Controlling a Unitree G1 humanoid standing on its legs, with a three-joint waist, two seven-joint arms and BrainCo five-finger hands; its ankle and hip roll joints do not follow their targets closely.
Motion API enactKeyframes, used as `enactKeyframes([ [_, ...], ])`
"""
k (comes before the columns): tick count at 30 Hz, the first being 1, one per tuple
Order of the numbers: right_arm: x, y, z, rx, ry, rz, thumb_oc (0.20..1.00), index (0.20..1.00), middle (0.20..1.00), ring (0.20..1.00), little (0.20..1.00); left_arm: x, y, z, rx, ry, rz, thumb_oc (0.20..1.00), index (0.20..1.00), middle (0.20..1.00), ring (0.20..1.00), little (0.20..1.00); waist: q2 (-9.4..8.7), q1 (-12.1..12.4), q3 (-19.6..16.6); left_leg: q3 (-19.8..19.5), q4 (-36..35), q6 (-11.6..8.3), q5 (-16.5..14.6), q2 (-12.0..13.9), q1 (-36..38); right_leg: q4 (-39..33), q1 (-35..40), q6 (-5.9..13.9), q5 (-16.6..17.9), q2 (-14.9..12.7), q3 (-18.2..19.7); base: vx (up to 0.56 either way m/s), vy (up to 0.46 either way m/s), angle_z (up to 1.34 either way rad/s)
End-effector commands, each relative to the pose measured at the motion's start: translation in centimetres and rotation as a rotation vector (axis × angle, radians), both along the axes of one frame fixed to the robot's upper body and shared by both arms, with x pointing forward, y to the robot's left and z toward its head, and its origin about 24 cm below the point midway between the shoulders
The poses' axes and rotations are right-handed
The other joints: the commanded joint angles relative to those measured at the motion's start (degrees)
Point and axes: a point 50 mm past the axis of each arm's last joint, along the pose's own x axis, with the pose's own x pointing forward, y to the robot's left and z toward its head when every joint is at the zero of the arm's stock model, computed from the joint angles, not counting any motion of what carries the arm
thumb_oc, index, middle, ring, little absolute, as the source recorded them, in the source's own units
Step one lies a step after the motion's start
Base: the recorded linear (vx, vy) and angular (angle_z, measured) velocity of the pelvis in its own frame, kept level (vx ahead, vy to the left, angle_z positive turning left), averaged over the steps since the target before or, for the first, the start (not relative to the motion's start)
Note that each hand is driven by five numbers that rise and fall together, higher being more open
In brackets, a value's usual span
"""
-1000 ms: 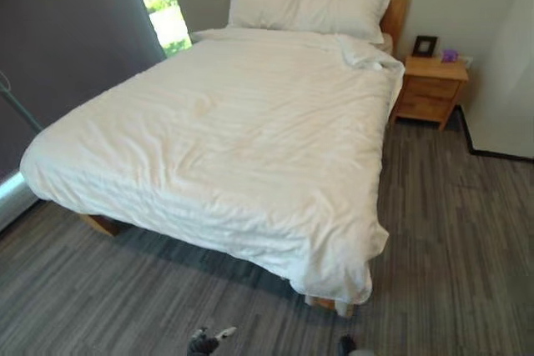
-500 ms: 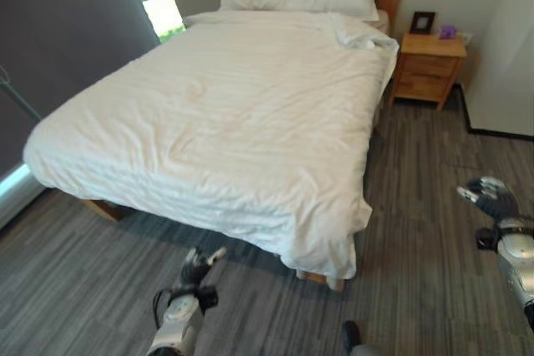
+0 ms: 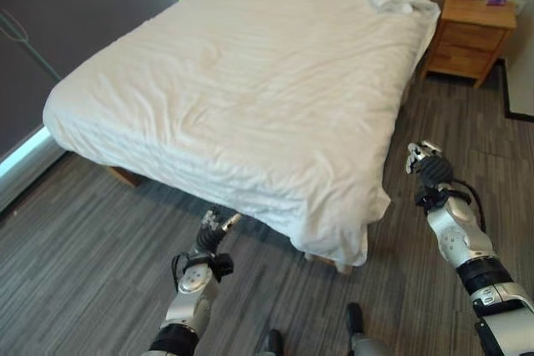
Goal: Making the bed.
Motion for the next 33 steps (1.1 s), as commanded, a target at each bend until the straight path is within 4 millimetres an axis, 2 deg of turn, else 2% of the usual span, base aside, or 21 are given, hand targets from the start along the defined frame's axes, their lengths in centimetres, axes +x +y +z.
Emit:
enactKeyframes([
  [1, 3.0, -0.4, 8.3, 0.077, -0.285, -0.035, 0.200, 0.200, 0.200, 0.200, 0.200, 2.5, 2.8, 3.7, 0.035, -0.172, 0.090, 1.000, 1.000, 1.000, 1.000, 1.000, -1.23, 2.2, 5.5, -1.7, 0.7, 0.20, -5.8, 1.3, 2.2, 16.3, -8.8, 6.41, -9.0, -4.9, 1.1, 0.13, -0.061, 0.12],
  [2, 2.9, -0.3, 8.3, 0.086, -0.285, -0.030, 0.200, 0.200, 0.200, 0.200, 0.200, 2.9, 2.6, 4.0, 0.028, -0.186, 0.085, 1.000, 1.000, 1.000, 1.000, 1.000, -1.89, 1.9, 5.7, -2.3, 0.7, 0.18, -5.8, 0.5, 1.7, 11.4, -7.5, 5.24, -8.7, -4.2, 1.3, 0.22, -0.124, 0.19],
  [3, 2.8, -0.7, 8.6, 0.089, -0.296, -0.041, 0.200, 0.200, 0.200, 0.200, 0.200, 3.1, 2.4, 4.4, 0.019, -0.205, 0.080, 1.000, 1.000, 1.000, 1.000, 1.000, -2.43, 1.5, 6.1, -3.5, 0.7, 0.05, -6.1, -0.3, 1.7, 7.1, -7.9, 4.26, -8.5, -3.6, 3.2, 0.18, -0.093, 0.10],
  [6, 2.9, -1.5, 9.3, 0.075, -0.306, -0.069, 0.200, 0.200, 0.200, 0.200, 0.200, 3.3, 2.7, 4.6, 0.023, -0.214, 0.089, 1.000, 1.000, 1.000, 1.000, 1.000, -2.50, 1.2, 6.6, -4.7, 0.7, -0.15, -6.7, -0.3, 2.0, 2.7, -8.1, 4.18, -7.1, -3.5, 4.5, 0.18, -0.112, 0.29],
  [7, 2.8, -1.7, 9.9, 0.073, -0.326, -0.054, 0.200, 0.200, 0.200, 0.200, 0.200, 3.4, 2.9, 4.9, 0.032, -0.229, 0.084, 1.000, 1.000, 1.000, 1.000, 1.000, -3.69, 1.8, 6.4, -5.4, 0.7, -0.79, -7.2, -0.6, 2.0, -1.6, -6.9, 3.43, -5.5, -4.0, 4.1, 0.16, -0.120, 0.28],
  [8, 2.9, -1.7, 10.0, 0.074, -0.326, -0.053, 0.200, 0.200, 0.200, 0.200, 0.200, 3.4, 2.9, 4.9, 0.033, -0.230, 0.084, 1.000, 1.000, 1.000, 1.000, 1.000, -3.71, 1.7, 6.4, -5.5, 0.7, -0.80, -7.2, -0.6, 2.0, -1.7, -6.8, 3.42, -5.5, -4.0, 4.0, 0.28, -0.319, 0.19],
  [9, 2.7, -1.6, 9.9, 0.139, -0.350, -0.045, 0.200, 0.200, 0.200, 0.200, 0.200, 3.3, 2.8, 5.0, 0.011, -0.246, 0.105, 1.000, 1.000, 1.000, 1.000, 1.000, -4.04, 1.7, 5.6, -6.1, 0.7, -1.34, -7.2, 0.6, 1.8, -1.7, -6.8, 2.83, -4.2, -3.3, 3.5, 0.13, -0.200, 0.17],
  [12, 2.6, -1.5, 10.1, 0.164, -0.373, -0.044, 0.200, 0.200, 0.200, 0.200, 0.200, 3.2, 2.8, 5.0, -0.005, -0.252, 0.116, 1.000, 1.000, 1.000, 1.000, 1.000, -3.88, 1.6, 5.1, -6.5, 0.7, -1.85, -6.8, 1.7, 1.2, -1.5, -7.1, 2.51, -4.2, -2.8, 2.4, 0.16, -0.206, 0.23],
  [13, 2.7, -1.2, 10.5, 0.219, -0.402, -0.037, 0.200, 0.200, 0.200, 0.200, 0.200, 3.1, 2.4, 4.9, -0.015, -0.253, 0.113, 1.000, 1.000, 1.000, 1.000, 1.000, -3.33, 1.7, 4.8, -7.4, 0.7, -2.69, -6.1, 3.4, 0.5, -1.4, -6.9, 1.46, -4.9, -2.0, 1.1, 0.14, -0.225, 0.28],
  [15, 2.6, -0.6, 11.8, 0.293, -0.476, 0.014, 0.200, 0.200, 0.200, 0.200, 0.200, 3.1, 2.4, 4.6, -0.021, -0.241, 0.115, 1.000, 1.000, 1.000, 1.000, 1.000, -2.37, 2.0, 4.6, -7.6, 0.7, -4.28, -4.3, 5.1, -1.3, -1.5, -7.0, 0.53, -6.3, -1.3, -1.5, 0.17, -0.264, 0.30],
  [16, 2.6, -0.7, 11.7, 0.293, -0.476, 0.015, 0.200, 0.200, 0.200, 0.200, 0.200, 3.1, 2.4, 4.6, -0.022, -0.241, 0.114, 1.000, 1.000, 1.000, 1.000, 1.000, -2.27, 1.8, 4.4, -7.9, 0.7, -4.37, -4.2, 5.2, -1.6, -1.5, -7.1, 0.47, -6.3, -1.3, -1.8, 0.12, -0.209, 0.47],
  [17, 2.3, 0.1, 13.3, 0.343, -0.559, 0.068, 0.200, 0.200, 0.200, 0.200, 0.200, 3.3, 2.4, 4.7, -0.028, -0.245, 0.115, 1.000, 1.000, 1.000, 1.000, 1.000, -1.75, 1.8, 4.7, -6.0, 0.7, -5.28, -2.5, 5.9, -2.9, -1.6, -7.1, 0.03, -7.3, -1.5, -3.6, 0.08, -0.129, 0.46],
  [20, 1.6, 3.1, 16.0, 0.384, -0.692, 0.228, 0.200, 0.200, 0.200, 0.200, 0.200, 3.3, 2.6, 4.3, -0.017, -0.221, 0.112, 1.000, 1.000, 1.000, 1.000, 1.000, -1.03, 1.6, 5.1, -1.2, 0.7, -5.93, 0.6, 6.8, -4.2, -1.9, -6.9, -0.36, -8.1, -1.7, -5.2, 0.08, -0.111, 0.34],
  [22, 1.1, 5.7, 17.5, 0.382, -0.753, 0.348, 0.200, 0.200, 0.200, 0.200, 0.200, 3.3, 2.7, 4.1, -0.008, -0.211, 0.111, 1.000, 1.000, 1.000, 1.000, 1.000, -0.34, 1.6, 5.4, 0.8, 0.7, -6.21, 1.5, 7.1, -4.4, -2.1, -6.8, -0.55, -8.3, -1.6, -5.7, 0.03, -0.063, 0.13],
  [23, 1.1, 5.8, 17.5, 0.381, -0.753, 0.350, 0.200, 0.200, 0.200, 0.200, 0.200, 3.3, 2.8, 4.1, -0.008, -0.211, 0.112, 1.000, 1.000, 1.000, 1.000, 1.000, -0.30, 1.5, 5.4, 0.8, 0.7, -6.25, 1.5, 7.2, -4.5, -2.1, -6.8, -0.58, -8.3, -1.5, -5.6, 0.01, -0.069, -0.04],
  [24, 0.9, 8.3, 18.5, 0.395, -0.789, 0.452, 0.200, 0.200, 0.200, 0.200, 0.200, 3.3, 2.8, 4.0, -0.004, -0.207, 0.113, 1.000, 1.000, 1.000, 1.000, 1.000, 0.28, 1.7, 5.8, 2.2, 0.7, -6.50, 2.1, 7.5, -5.0, -2.2, -7.1, -0.71, -8.3, -1.3, -5.8, 0.00, -0.046, -0.06],
  [25, 0.9, 8.4, 18.5, 0.395, -0.789, 0.453, 0.200, 0.200, 0.200, 0.200, 0.200, 3.3, 2.9, 4.0, -0.004, -0.207, 0.114, 1.000, 1.000, 1.000, 1.000, 1.000, 0.28, 1.7, 5.7, 2.2, 0.7, -6.51, 2.1, 7.5, -5.1, -2.2, -7.2, -0.73, -8.3, -1.3, -5.8, -0.01, -0.083, -0.08],
  [26, 1.0, 10.5, 18.4, 0.426, -0.784, 0.519, 0.200, 0.200, 0.200, 0.200, 0.200, 3.3, 3.0, 4.1, 0.002, -0.211, 0.113, 1.000, 1.000, 1.000, 1.000, 1.000, 0.94, 2.2, 6.3, 2.7, 0.7, -6.74, 2.8, 7.7, -5.9, -2.2, -7.8, -0.86, -8.0, -1.2, -6.0, -0.01, -0.042, -0.05],
  [27, 1.0, 10.6, 18.5, 0.426, -0.785, 0.520, 0.200, 0.200, 0.200, 0.200, 0.200, 3.4, 3.1, 4.1, 0.002, -0.212, 0.114, 1.000, 1.000, 1.000, 1.000, 1.000, 0.93, 2.1, 6.3, 2.7, 0.7, -6.76, 2.8, 7.8, -6.0, -2.2, -7.9, -0.88, -8.0, -1.2, -6.0, -0.05, -0.076, -0.12],
  [28, 1.5, 11.7, 17.9, 0.449, -0.748, 0.530, 0.200, 0.200, 0.200, 0.200, 0.200, 3.6, 3.1, 4.4, 0.006, -0.221, 0.110, 1.000, 1.000, 1.000, 1.000, 1.000, 1.45, 2.7, 7.0, 2.7, 0.7, -6.92, 3.5, 7.9, -7.0, -2.3, -8.7, -0.97, -7.8, -1.3, -6.1, -0.07, -0.068, -0.08],
  [33, 3.7, 11.8, 15.0, 0.460, -0.592, 0.438, 0.200, 0.200, 0.200, 0.200, 0.200, 4.6, 2.9, 5.4, 0.016, -0.259, 0.087, 1.000, 1.000, 1.000, 1.000, 1.000, 2.92, 3.3, 9.2, 4.4, 0.7, -7.01, 4.0, 7.9, -10.5, -2.0, -11.8, -0.72, -7.4, -2.5, -7.4, -0.08, -0.036, 0.14],
])
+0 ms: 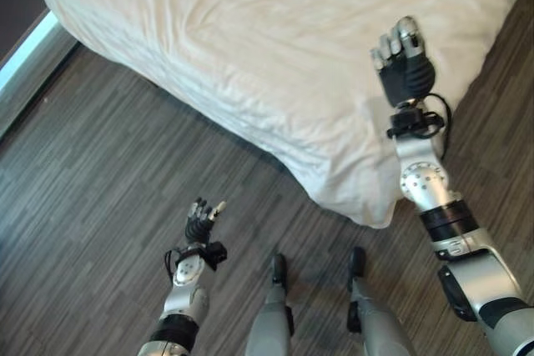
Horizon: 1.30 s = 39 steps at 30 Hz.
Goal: Making the bed.
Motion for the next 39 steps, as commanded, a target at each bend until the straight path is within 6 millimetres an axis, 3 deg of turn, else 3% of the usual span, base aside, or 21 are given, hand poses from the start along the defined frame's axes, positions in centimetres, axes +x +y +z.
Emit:
enactKeyframes([
  [1, 1.4, 1.1, 1.9, 0.024, -0.004, 0.001, 0.200, 0.200, 0.200, 0.200, 0.200, 1.4, 2.8, 2.9, 0.090, -0.107, 0.023, 1.000, 1.000, 1.000, 1.000, 1.000, -4.19, 1.2, 1.3, 6.6, 0.5, -5.28, -0.8, 1.8, 6.1, 0.6, -3.6, 4.65, -6.3, -7.2, 4.2, -0.07, -0.001, 0.10],
  [8, 1.7, 0.4, 0.2, -0.008, 0.061, -0.025, 0.200, 0.200, 0.200, 0.200, 0.200, 0.7, 3.3, 1.1, 0.063, -0.037, 0.058, 1.000, 1.000, 1.000, 1.000, 1.000, -3.79, 1.0, 1.5, 6.0, 0.5, -5.90, -0.7, 1.2, 1.4, 0.5, -8.6, 5.33, -4.5, -7.9, 4.5, -0.03, -0.005, 0.11],
  [13, -0.7, -1.0, -3.0, 0.009, 0.054, -0.048, 0.200, 0.200, 0.200, 0.200, 0.200, -0.2, 3.1, -0.1, 0.031, 0.006, 0.097, 1.000, 1.000, 1.000, 1.000, 1.000, -4.01, -1.3, 2.1, 6.5, 0.5, -5.56, -1.7, 1.0, 1.6, 0.7, -9.2, 5.38, -4.0, -7.6, 5.9, 0.01, 0.034, -0.01],
  [14, -2.2, -2.4, -5.8, 0.084, 0.102, -0.084, 0.200, 0.200, 0.200, 0.200, 0.200, -0.5, 2.7, -0.5, 0.012, 0.019, 0.109, 1.000, 1.000, 1.000, 1.000, 1.000, -4.02, -2.6, 2.2, 6.8, 0.5, -5.40, -2.4, 0.9, 2.1, 0.8, -8.9, 5.63, -3.9, -7.6, 6.3, 0.00, 0.054, -0.06],
  [15, -2.3, -2.4, -5.9, 0.084, 0.103, -0.084, 0.200, 0.200, 0.200, 0.200, 0.200, -0.6, 2.7, -0.6, 0.012, 0.020, 0.109, 1.000, 1.000, 1.000, 1.000, 1.000, -4.10, -2.7, 2.1, 6.8, 0.5, -5.38, -2.1, 0.8, 1.9, 0.6, -9.1, 5.56, -3.5, -7.7, 6.4, 0.03, 0.070, -0.05],
  [16, -4.1, -4.8, -9.7, 0.129, 0.206, -0.170, 0.200, 0.200, 0.200, 0.200, 0.200, -1.0, 2.1, -1.1, -0.011, 0.034, 0.115, 1.000, 1.000, 1.000, 1.000, 1.000, -4.21, -4.4, 2.0, 7.3, 0.5, -5.20, -3.3, 0.8, 3.2, 0.8, -8.4, 5.86, -3.7, -7.8, 6.8, 0.00, 0.000, 0.00],
  [17, -4.1, -4.8, -9.8, 0.128, 0.207, -0.170, 0.200, 0.200, 0.200, 0.200, 0.200, -1.0, 2.1, -1.1, -0.010, 0.035, 0.115, 1.000, 1.000, 1.000, 1.000, 1.000, -4.28, -4.5, 1.9, 7.2, 0.5, -5.18, -3.0, 0.7, 3.0, 0.6, -8.6, 5.80, -3.4, -7.9, 6.8, 0.02, 0.047, -0.03],
  [18, -4.8, -5.9, -11.2, 0.149, 0.252, -0.212, 0.200, 0.200, 0.200, 0.200, 0.200, -1.2, 1.7, -1.3, -0.019, 0.041, 0.112, 1.000, 1.000, 1.000, 1.000, 1.000, -4.31, -5.2, 1.7, 7.5, 0.5, -5.08, -3.6, 0.7, 3.6, 0.7, -8.4, 5.85, -3.4, -8.0, 7.0, 0.01, 0.039, -0.01],
  [21, -6.8, -10.0, -14.1, 0.177, 0.359, -0.391, 0.200, 0.200, 0.200, 0.200, 0.200, -2.2, 1.7, -1.9, -0.019, 0.065, 0.109, 1.000, 1.000, 1.000, 1.000, 1.000, -4.58, -7.6, 0.7, 9.2, 0.5, -4.13, -6.3, 0.7, 7.2, 0.8, -6.9, 6.21, -4.1, -7.8, 8.3, 0.05, 0.100, 0.01],
  [24, -7.5, -12.3, -14.8, 0.156, 0.415, -0.492, 0.200, 0.200, 0.200, 0.200, 0.200, -3.4, 2.0, -2.6, -0.044, 0.089, 0.131, 1.000, 1.000, 1.000, 1.000, 1.000, -5.88, -8.5, 0.4, 11.4, 1.3, -3.00, -7.7, -0.2, 11.6, 0.8, -4.8, 6.64, -4.0, -7.1, 11.8, 0.05, 0.161, -0.35],
  [25, -7.5, -13.0, -14.5, 0.115, 0.426, -0.527, 0.200, 0.200, 0.200, 0.200, 0.200, -3.9, 2.2, -2.7, -0.066, 0.084, 0.158, 1.000, 1.000, 1.000, 1.000, 1.000, -7.59, -7.8, 1.0, 7.4, 7.4, -2.47, -11.6, -1.9, 11.6, 1.1, -3.6, 6.67, -3.9, -6.3, 14.5, 0.02, 0.154, -0.60],
  [26, -7.4, -13.0, -14.4, 0.115, 0.425, -0.527, 0.504, 0.504, 0.504, 0.504, 0.504, -3.9, 2.2, -2.6, -0.066, 0.083, 0.159, 1.000, 1.000, 1.000, 1.000, 1.000, -7.81, -7.8, 1.1, 7.4, 7.7, -2.46, -11.5, -2.1, 11.4, 1.0, -3.7, 6.63, -3.5, -6.5, 14.6, 0.02, 0.140, -0.82],
  [27, -7.6, -13.2, -14.5, 0.081, 0.438, -0.542, 1.000, 1.000, 1.000, 1.000, 1.000, -4.2, 2.2, -2.8, -0.079, 0.084, 0.168, 1.000, 1.000, 1.000, 1.000, 1.000, -8.36, -7.2, 1.1, 3.7, 8.8, -2.15, -13.4, -3.0, 11.7, 1.2, -3.1, 6.58, -3.7, -5.9, 15.7, -0.01, 0.135, -0.80],
  [28, -8.0, -13.9, -14.7, -0.026, 0.468, -0.582, 1.000, 1.000, 1.000, 1.000, 1.000, -4.8, 2.1, -3.3, -0.091, 0.104, 0.174, 1.000, 1.000, 1.000, 1.000, 1.000, -9.20, -6.0, 0.6, -5.7, 8.7, -0.71, -15.3, -4.9, 12.8, 1.0, -2.3, 6.62, -3.6, -5.1, 17.8, 0.02, 0.171, -0.85],
  [29, -8.2, -14.0, -14.7, -0.117, 0.485, -0.593, 1.000, 1.000, 1.000, 1.000, 1.000, -5.1, 2.1, -3.4, -0.097, 0.104, 0.187, 1.000, 1.000, 1.000, 1.000, 1.000, -9.68, -5.5, 0.4, -11.2, 7.9, 0.13, -16.2, -6.1, 13.5, 0.9, -1.9, 6.47, -3.8, -4.4, 19.3, -0.01, 0.129, -0.69],
  [30, -8.2, -13.9, -14.7, -0.118, 0.485, -0.593, 1.000, 1.000, 1.000, 1.000, 1.000, -5.1, 2.1, -3.4, -0.097, 0.104, 0.187, 1.000, 1.000, 1.000, 1.000, 1.000, -9.87, -5.7, 0.4, -11.3, 7.7, 0.12, -15.8, -6.4, 13.4, 0.8, -1.9, 6.48, -3.6, -4.6, 19.3, -0.04, 0.158, -0.79],
  [31, -8.8, -14.2, -15.0, -0.296, 0.515, -0.625, 1.000, 1.000, 1.000, 1.000, 1.000, -5.4, 1.9, -3.3, -0.079, 0.103, 0.168, 1.000, 1.000, 1.000, 1.000, 1.000, -10.66, -5.1, -0.2, -19.5, 6.4, 1.06, -15.7, -8.0, 13.7, 0.6, -0.8, 6.58, -3.7, -3.5, 22.8, -0.10, 0.219, -0.79],
  [34, -9.2, -14.2, -14.8, -0.424, 0.527, -0.669, 1.000, 1.000, 1.000, 1.000, 1.000, -5.3, 1.5, -2.7, -0.027, 0.088, 0.104, 1.000, 1.000, 1.000, 1.000, 1.000, -10.22, -5.5, -1.3, -19.9, 3.1, 2.56, -16.1, -8.2, 17.4, 0.7, -0.2, 7.20, -3.0, -3.2, 24.1, -0.10, 0.205, -0.80],
  [35, -10.2, -14.5, -15.2, -0.473, 0.541, -0.692, 1.000, 1.000, 1.000, 1.000, 1.000, -5.3, 1.1, -2.3, 0.010, 0.084, 0.055, 1.000, 1.000, 1.000, 1.000, 1.000, -10.06, -5.6, -1.3, -17.7, 1.8, 2.87, -15.8, -7.8, 18.9, 0.7, 0.3, 7.95, -2.5, -3.8, 24.0, -0.18, 0.364, -0.80],
  [39, -12.6, -14.2, -14.6, -0.742, 0.513, -0.810, 1.000, 1.000, 1.000, 1.000, 1.000, -5.2, 1.0, -0.9, 0.120, 0.049, -0.020, 1.000, 1.000, 1.000, 1.000, 1.000, -10.44, -7.2, -1.1, -11.7, 0.5, 5.21, -16.4, -11.0, 22.6, 1.1, 0.1, 11.93, -0.8, -7.8, 20.2, -0.19, 0.331, -0.38],
])
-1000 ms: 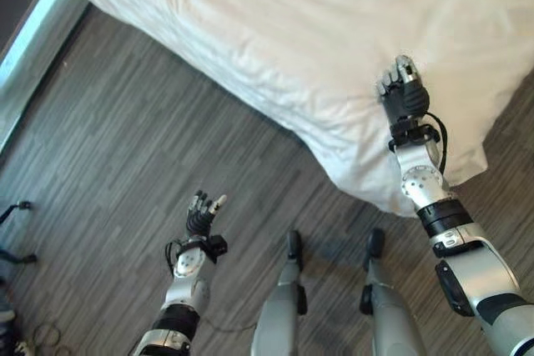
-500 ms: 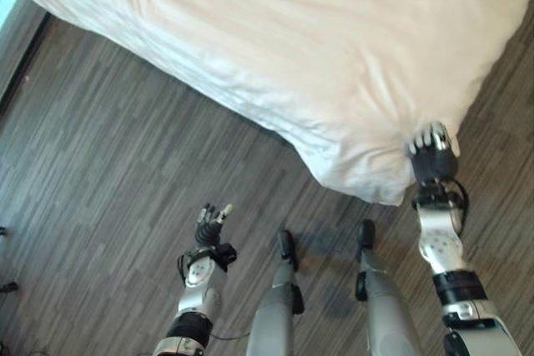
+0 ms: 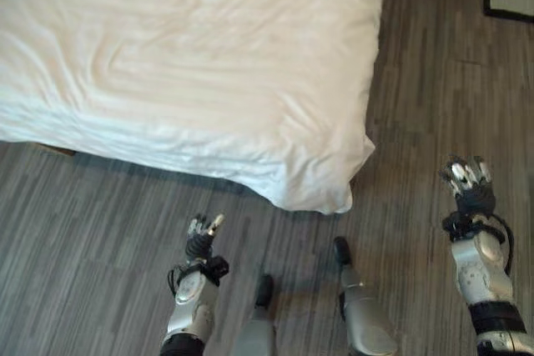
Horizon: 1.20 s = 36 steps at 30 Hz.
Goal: Making the bed.
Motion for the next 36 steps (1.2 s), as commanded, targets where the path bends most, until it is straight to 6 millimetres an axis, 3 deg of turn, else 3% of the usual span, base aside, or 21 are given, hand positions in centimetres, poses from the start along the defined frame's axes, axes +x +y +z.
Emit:
enactKeyframes([
  [1, -0.3, -0.4, 1.2, -0.280, 0.034, -0.033, 1.000, 1.000, 1.000, 1.000, 1.000, -0.8, 1.6, 1.1, 0.160, -0.023, -0.029, 1.000, 1.000, 1.000, 1.000, 1.000, 1.80, -0.5, -3.7, 3.5, -0.2, 3.22, -6.6, 0.5, 5.8, 1.2, -3.2, 3.56, -5.2, -0.8, -7.8, -0.26, 0.185, -0.78],
  [2, -0.4, -0.3, 1.4, -0.360, 0.046, -0.049, 1.000, 1.000, 1.000, 1.000, 1.000, -0.5, 1.5, 1.7, 0.166, -0.053, -0.033, 1.000, 1.000, 1.000, 1.000, 1.000, 2.59, 0.1, -3.1, 5.2, -0.2, 3.21, -6.1, 0.8, 5.7, 3.0, -3.4, 2.69, -6.8, -2.2, -13.8, -0.37, 0.201, -0.74],
  [3, -0.6, 0.2, 1.2, -0.456, 0.077, -0.052, 1.000, 1.000, 1.000, 1.000, 1.000, 0.0, 0.7, 3.1, 0.167, -0.126, -0.046, 1.000, 1.000, 1.000, 1.000, 1.000, 3.69, 0.9, -2.4, 8.6, -0.2, 3.30, -5.3, 1.2, 5.6, 6.4, -1.7, 0.36, -9.0, -4.9, -22.7, -0.40, 0.219, -1.08],
  [4, -0.7, 0.3, 1.0, -0.471, 0.093, -0.045, 1.000, 1.000, 1.000, 1.000, 1.000, 0.0, 0.4, 3.3, 0.164, -0.137, -0.056, 1.000, 1.000, 1.000, 1.000, 1.000, 3.93, 1.4, -2.5, 10.2, -0.2, 3.58, -4.9, 1.3, 5.5, 8.3, -0.7, -0.46, -10.0, -5.9, -25.3, -0.36, 0.189, -1.56],
  [7, -0.9, 1.6, -0.3, -0.467, 0.135, 0.012, 1.000, 1.000, 1.000, 1.000, 1.000, 0.1, -1.1, 3.6, 0.164, -0.151, -0.121, 1.000, 1.000, 1.000, 1.000, 1.000, 4.17, 2.5, -3.5, 14.9, 0.1, 4.67, -4.1, 1.3, 5.3, 14.3, 2.8, -1.28, -12.6, -7.2, -26.3, -0.21, 0.091, -1.38],
  [11, -1.4, 2.8, -1.0, -0.487, 0.167, 0.074, 1.000, 1.000, 1.000, 1.000, 1.000, -0.2, -2.4, 3.3, 0.152, -0.137, -0.175, 1.000, 1.000, 1.000, 1.000, 1.000, 3.82, 3.6, -5.3, 20.0, 0.9, 5.43, -3.1, 1.4, 4.5, 15.6, 8.3, -1.20, -14.8, -7.7, -25.7, -0.13, -0.002, -1.01],
  [13, -1.4, 4.0, -1.2, -0.473, 0.164, 0.124, 1.000, 1.000, 1.000, 1.000, 1.000, -0.3, -3.7, 2.8, 0.127, -0.111, -0.219, 1.000, 1.000, 1.000, 1.000, 1.000, 3.54, 4.3, -7.0, 25.5, 1.2, 5.82, -2.8, 1.8, 3.8, 15.6, 12.2, -0.72, -15.3, -8.3, -28.1, -0.20, -0.061, -1.37],
  [14, -1.1, 4.7, -1.0, -0.467, 0.152, 0.163, 1.000, 1.000, 1.000, 1.000, 1.000, -0.1, -4.3, 2.9, 0.118, -0.113, -0.247, 1.000, 1.000, 1.000, 1.000, 1.000, 3.60, 4.9, -8.0, 29.4, 1.2, 5.94, -2.0, 2.2, 2.9, 14.7, 14.3, -0.35, -15.3, -8.3, -31.0, -0.14, -0.038, -1.75],
  [17, -0.9, 5.1, -0.8, -0.473, 0.140, 0.190, 1.000, 1.000, 1.000, 1.000, 1.000, 0.1, -4.8, 3.2, 0.101, -0.124, -0.250, 1.000, 1.000, 1.000, 1.000, 1.000, 3.72, 5.6, -8.7, 32.6, 1.1, 5.91, -1.5, 2.7, 2.5, 13.7, 15.5, -0.09, -15.6, -8.1, -33.6, -0.11, -0.071, -1.88],
  [18, -0.8, 5.4, -1.0, -0.461, 0.146, 0.199, 1.000, 1.000, 1.000, 1.000, 1.000, 0.4, -5.6, 3.1, 0.065, -0.124, -0.271, 1.000, 1.000, 1.000, 1.000, 1.000, 3.54, 5.9, -8.9, 34.5, 1.1, 5.35, -0.8, 3.3, 1.9, 9.9, 16.9, -0.48, -16.9, -6.9, -35.1, -0.08, -0.097, -0.83],
  [19, -0.8, 5.4, -1.0, -0.461, 0.146, 0.199, 1.000, 1.000, 1.000, 1.000, 1.000, 0.4, -5.6, 3.1, 0.065, -0.124, -0.272, 1.000, 1.000, 1.000, 1.000, 1.000, 3.56, 6.0, -8.9, 34.6, 1.1, 5.31, -0.8, 3.3, 1.9, 9.8, 16.9, -0.52, -16.8, -6.9, -35.0, -0.07, -0.236, -0.53],
  [22, -1.4, 5.0, -0.9, -0.504, 0.159, 0.196, 1.000, 1.000, 1.000, 1.000, 1.000, 1.0, -7.0, 3.2, 0.021, -0.139, -0.287, 1.000, 1.000, 1.000, 1.000, 1.000, 4.30, 3.8, -8.2, 35.3, 1.4, 3.81, 0.6, 4.9, 1.8, 5.4, 16.1, -1.82, -17.6, -3.1, -31.0, 0.00, -0.213, -0.68],
  [27, -1.6, 4.5, -0.7, -0.545, 0.162, 0.187, 1.000, 1.000, 1.000, 1.000, 1.000, 1.3, -8.0, 3.5, 0.006, -0.159, -0.312, 1.000, 1.000, 1.000, 1.000, 1.000, 5.38, 2.5, -7.0, 35.4, 6.1, 2.00, 0.3, 7.0, 1.3, 2.5, 17.9, -3.27, -18.0, -1.2, -30.5, 0.00, -0.146, -0.24],
  [28, -1.7, 4.6, -0.3, -0.549, 0.142, 0.197, 1.000, 1.000, 1.000, 1.000, 1.000, 1.5, -8.4, 3.8, -0.006, -0.175, -0.314, 1.000, 1.000, 1.000, 1.000, 1.000, 5.20, 2.1, -5.4, 34.5, 13.3, 0.74, 0.2, 9.3, -0.4, 0.9, 19.4, -4.52, -18.8, 0.2, -29.4, -0.01, -0.319, -0.15],
  [29, -1.5, 4.6, -0.2, -0.563, 0.136, 0.204, 1.000, 1.000, 1.000, 1.000, 1.000, 1.9, -8.4, 4.3, -0.009, -0.196, -0.292, 1.000, 1.000, 1.000, 1.000, 1.000, 4.49, 3.2, -3.5, 29.0, 21.7, -1.30, 4.1, 11.8, -4.8, 0.1, 20.1, -6.35, -19.2, 1.3, -27.6, -0.02, -0.318, -0.25],
  [30, -1.5, 4.6, -0.2, -0.563, 0.135, 0.204, 1.000, 1.000, 1.000, 1.000, 1.000, 2.0, -8.4, 4.3, -0.009, -0.197, -0.291, 1.000, 1.000, 1.000, 1.000, 1.000, 4.50, 3.2, -3.7, 28.9, 21.6, -1.30, 4.4, 11.8, -5.1, 0.0, 19.8, -6.45, -19.0, 1.4, -27.6, -0.03, -0.255, -0.71],
  [31, -1.4, 4.7, -0.3, -0.573, 0.144, 0.211, 1.000, 1.000, 1.000, 1.000, 1.000, 1.9, -8.3, 4.4, -0.023, -0.201, -0.268, 1.000, 1.000, 1.000, 1.000, 1.000, 3.81, 4.0, -3.0, 23.6, 22.6, -0.50, 2.0, 9.7, -7.2, -0.2, 19.6, -6.95, -19.5, 1.6, -26.0, -0.01, -0.084, -0.94],
  [32, -1.4, 4.7, -0.3, -0.572, 0.143, 0.211, 1.000, 1.000, 1.000, 1.000, 1.000, 1.9, -8.3, 4.4, -0.023, -0.202, -0.268, 1.000, 1.000, 1.000, 1.000, 1.000, 3.71, 4.0, -3.2, 23.7, 22.3, -0.41, 2.3, 9.5, -7.4, -0.3, 19.3, -6.95, -19.3, 1.4, -26.0, 0.09, -0.117, -0.95],
  [33, -1.3, 4.8, -0.2, -0.588, 0.141, 0.221, 1.000, 1.000, 1.000, 1.000, 1.000, 1.8, -8.1, 4.1, -0.044, -0.192, -0.235, 1.000, 1.000, 1.000, 1.000, 1.000, 3.62, 5.6, -3.0, 19.5, 19.0, 0.80, -1.7, 4.5, -8.1, -0.4, 19.4, -6.58, -19.4, 1.8, -24.0, 0.09, -0.035, -0.82],
  [36, -1.2, 5.0, -0.5, -0.587, 0.150, 0.240, 1.000, 1.000, 1.000, 1.000, 1.000, 1.7, -8.0, 4.0, -0.048, -0.188, -0.225, 1.000, 1.000, 1.000, 1.000, 1.000, 4.28, 6.7, -3.7, 18.2, 13.0, 1.48, -0.1, 1.8, -8.1, -0.5, 19.2, -6.13, -19.6, 2.7, -22.5, 0.21, -0.006, -0.72],
])
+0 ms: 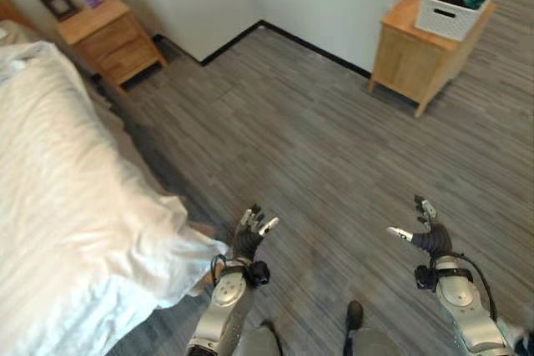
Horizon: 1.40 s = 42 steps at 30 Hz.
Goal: Making the bed.
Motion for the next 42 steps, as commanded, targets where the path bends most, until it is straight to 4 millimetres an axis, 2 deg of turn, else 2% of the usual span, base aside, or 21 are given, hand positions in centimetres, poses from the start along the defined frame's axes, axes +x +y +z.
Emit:
enactKeyframes([
  [1, 1.0, 0.5, 2.6, -0.023, -0.121, 0.064, 1.000, 1.000, 1.000, 1.000, 1.000, 1.3, 0.7, 2.2, -0.018, -0.122, 0.055, 1.000, 1.000, 1.000, 1.000, 1.000, 1.47, 2.8, -0.3, 2.0, -3.6, 1.56, 1.8, -1.2, -2.9, -0.7, 5.6, 4.68, -9.3, 0.7, -0.5, 0.36, 0.073, -0.45],
  [4, 1.4, 0.7, 2.7, -0.023, -0.125, 0.076, 1.000, 1.000, 1.000, 1.000, 1.000, 1.2, 1.0, 1.9, -0.013, -0.111, 0.076, 1.000, 1.000, 1.000, 1.000, 1.000, 1.77, 3.9, -0.2, 3.9, -7.6, 1.19, 4.7, -1.0, -5.7, -0.7, 7.2, 4.86, -10.7, 1.4, 0.3, 0.27, 0.049, -0.29],
  [7, 1.9, 1.2, 2.8, -0.019, -0.128, 0.097, 1.000, 1.000, 1.000, 1.000, 1.000, 1.1, 1.7, 2.0, -0.019, -0.117, 0.124, 1.000, 1.000, 1.000, 1.000, 1.000, 1.95, 7.2, -0.1, 2.3, -10.8, -0.24, 8.0, -0.6, -10.9, -0.7, 11.3, 5.25, -13.7, 1.9, 2.5, 0.43, 0.121, -0.52],
  [11, 1.7, 1.5, 2.4, -0.019, -0.105, 0.124, 1.000, 1.000, 1.000, 1.000, 1.000, 0.6, 2.2, 1.6, -0.005, -0.096, 0.132, 1.000, 1.000, 1.000, 1.000, 1.000, 1.54, 8.4, -1.5, 2.4, -11.6, 0.42, 11.0, 0.5, -9.6, -0.7, 13.6, 6.13, -14.8, 1.4, 3.4, 0.33, 0.138, -0.39],
  [13, 1.6, 2.3, 2.0, -0.008, -0.092, 0.150, 1.000, 1.000, 1.000, 1.000, 1.000, 0.7, 2.9, 1.8, 0.034, -0.102, 0.131, 1.000, 1.000, 1.000, 1.000, 1.000, -1.91, 9.6, -2.0, 2.2, -11.2, 2.11, 10.5, 0.2, -8.3, 1.6, 14.7, 6.98, -14.6, -0.1, 3.1, 0.46, 0.147, -0.03],
  [15, 1.6, 2.9, 1.8, 0.008, -0.087, 0.160, 1.000, 1.000, 1.000, 1.000, 1.000, 1.0, 3.3, 2.3, 0.059, -0.114, 0.119, 1.000, 1.000, 1.000, 1.000, 1.000, -4.43, 10.0, -1.8, 2.1, -10.8, 3.29, 8.8, -0.7, -6.6, 9.3, 12.7, 8.52, -14.1, -1.1, 1.8, 0.32, 0.100, -0.07],
  [16, 1.9, 3.5, 2.2, 0.010, -0.104, 0.187, 1.000, 1.000, 1.000, 1.000, 1.000, 1.4, 3.7, 2.8, 0.089, -0.132, 0.113, 1.000, 1.000, 1.000, 1.000, 1.000, -5.57, 9.7, -1.2, 1.2, -10.8, 4.69, 6.6, -1.4, -3.6, 18.9, 8.8, 10.86, -9.2, -1.7, 1.0, 0.23, 0.115, 0.28],
  [17, 1.9, 3.5, 2.2, 0.010, -0.105, 0.187, 1.000, 1.000, 1.000, 1.000, 1.000, 1.4, 3.7, 2.8, 0.088, -0.133, 0.113, 1.000, 1.000, 1.000, 1.000, 1.000, -5.41, 9.8, -1.3, 1.2, -10.8, 4.66, 6.8, -1.2, -3.8, 18.8, 8.6, 10.80, -9.0, -1.5, 1.1, 0.23, 0.128, 0.44],
  [19, 2.2, 4.1, 2.6, 0.009, -0.114, 0.232, 1.000, 1.000, 1.000, 1.000, 1.000, 1.6, 4.0, 3.2, 0.115, -0.148, 0.103, 1.000, 1.000, 1.000, 1.000, 1.000, -5.26, 9.6, -0.6, -0.5, -11.1, 5.65, 5.0, -1.2, -1.3, 27.6, 3.9, 12.04, -3.9, -1.2, 1.4, 0.15, 0.058, 0.48],
  [22, 2.5, 4.5, 3.1, -0.003, -0.132, 0.262, 1.000, 1.000, 1.000, 1.000, 1.000, 1.9, 4.1, 3.7, 0.134, -0.170, 0.094, 1.000, 1.000, 1.000, 1.000, 1.000, -4.65, 9.4, 0.2, -2.8, -11.2, 5.96, 3.6, -0.8, 0.6, 32.1, -1.4, 11.27, -3.8, -1.3, 0.0, 0.24, 0.018, 0.51],
  [23, 2.5, 4.7, 3.2, -0.003, -0.135, 0.276, 1.000, 1.000, 1.000, 1.000, 1.000, 2.2, 4.2, 4.1, 0.143, -0.185, 0.090, 1.000, 1.000, 1.000, 1.000, 1.000, -4.50, 9.2, 0.8, -4.1, -11.2, 5.87, 2.8, -0.8, 1.8, 31.1, -3.3, 10.17, -5.8, -1.5, -0.8, 0.30, -0.056, 0.63],
  [25, 2.5, 4.6, 3.6, -0.010, -0.147, 0.283, 1.000, 1.000, 1.000, 1.000, 1.000, 2.4, 4.2, 4.5, 0.165, -0.210, 0.066, 1.000, 1.000, 1.000, 1.000, 1.000, -4.21, 8.4, 0.9, -6.9, -11.5, 5.26, 1.0, -0.7, 3.7, 20.8, -5.5, 7.89, -9.0, -1.1, -1.8, 0.37, -0.084, 0.71],
  [27, 2.5, 4.5, 3.7, -0.010, -0.150, 0.282, 1.000, 1.000, 1.000, 1.000, 1.000, 2.4, 4.2, 4.7, 0.170, -0.218, 0.058, 1.000, 1.000, 1.000, 1.000, 1.000, -4.38, 7.6, 1.1, -8.4, -11.4, 5.09, 0.0, -1.2, 4.8, 15.8, -5.0, 7.47, -8.9, -0.6, -1.2, 0.26, -0.069, 1.06],
  [28, 2.4, 4.3, 3.6, -0.014, -0.150, 0.272, 1.000, 1.000, 1.000, 1.000, 1.000, 2.4, 4.1, 4.8, 0.172, -0.225, 0.054, 1.000, 1.000, 1.000, 1.000, 1.000, -4.31, 6.7, 1.2, -10.8, -11.6, 5.25, -0.9, -2.0, 6.1, 11.3, -5.9, 6.97, -8.4, 1.0, 2.4, 0.51, -0.076, 1.16],
  [29, 2.2, 3.8, 3.5, -0.018, -0.144, 0.253, 1.000, 1.000, 1.000, 1.000, 1.000, 2.4, 4.0, 5.0, 0.164, -0.237, 0.053, 1.000, 1.000, 1.000, 1.000, 1.000, -4.23, 5.1, 1.1, -15.2, -11.7, 5.34, -1.9, -3.3, 7.8, 7.0, -8.4, 7.27, -6.2, 2.7, 10.0, 0.41, -0.049, 1.00],
  [30, 2.2, 3.8, 3.5, -0.018, -0.143, 0.253, 1.000, 1.000, 1.000, 1.000, 1.000, 2.3, 4.0, 5.0, 0.163, -0.236, 0.053, 1.000, 1.000, 1.000, 1.000, 1.000, -4.07, 5.0, 1.0, -15.4, -11.6, 5.36, -2.2, -3.2, 7.9, 6.8, -8.1, 7.26, -6.3, 2.8, 9.8, 0.50, -0.069, 1.24],
  [31, 1.9, 3.4, 3.3, -0.018, -0.129, 0.239, 1.000, 1.000, 1.000, 1.000, 1.000, 2.4, 3.9, 5.3, 0.149, -0.255, 0.056, 1.000, 1.000, 1.000, 1.000, 1.000, -3.68, 3.1, 1.0, -20.6, -11.8, 5.35, -3.2, -4.1, 9.6, 5.1, -11.3, 8.05, -3.6, 4.4, 16.7, 0.36, -0.113, 1.86],
  [32, 1.8, 3.2, 3.2, -0.026, -0.126, 0.237, 1.000, 1.000, 1.000, 1.000, 1.000, 2.4, 3.9, 5.5, 0.146, -0.263, 0.054, 1.000, 1.000, 1.000, 1.000, 1.000, -3.48, 2.4, 0.9, -23.3, -11.8, 5.22, -3.5, -4.3, 10.1, 4.9, -12.3, 8.20, -2.4, 4.9, 17.8, 0.42, -0.182, 2.11],
  [36, 1.9, 3.0, 3.1, -0.032, -0.115, 0.232, 1.000, 1.000, 1.000, 1.000, 1.000, 2.1, 4.4, 5.7, 0.132, -0.276, 0.056, 1.000, 1.000, 1.000, 1.000, 1.000, -3.19, 1.9, 0.9, -27.5, -11.5, 4.25, -4.5, -5.0, 11.9, 3.3, -11.1, 7.56, -0.4, 2.2, 12.0, 0.21, -0.203, 1.43],
  [38, 2.0, 3.0, 2.9, -0.082, -0.102, 0.246, 1.000, 1.000, 1.000, 1.000, 1.000, 1.1, 5.2, 4.7, 0.100, -0.235, 0.120, 1.000, 1.000, 1.000, 1.000, 1.000, -2.40, 2.0, -1.0, -26.4, -9.9, 2.90, -6.4, -3.5, 12.4, 1.9, -8.8, 7.24, 0.2, 2.0, 10.7, 0.25, -0.220, 0.56],
  [42, 2.0, 2.7, 3.2, -0.091, -0.118, 0.245, 1.000, 1.000, 1.000, 1.000, 1.000, 0.4, 5.6, 4.2, 0.080, -0.216, 0.147, 1.000, 1.000, 1.000, 1.000, 1.000, -1.18, 2.3, -1.4, -23.7, -3.3, 0.33, -6.2, -2.4, 9.9, 0.1, -4.9, 6.18, -1.2, 1.8, 8.5, 0.16, -0.118, 0.24],
])
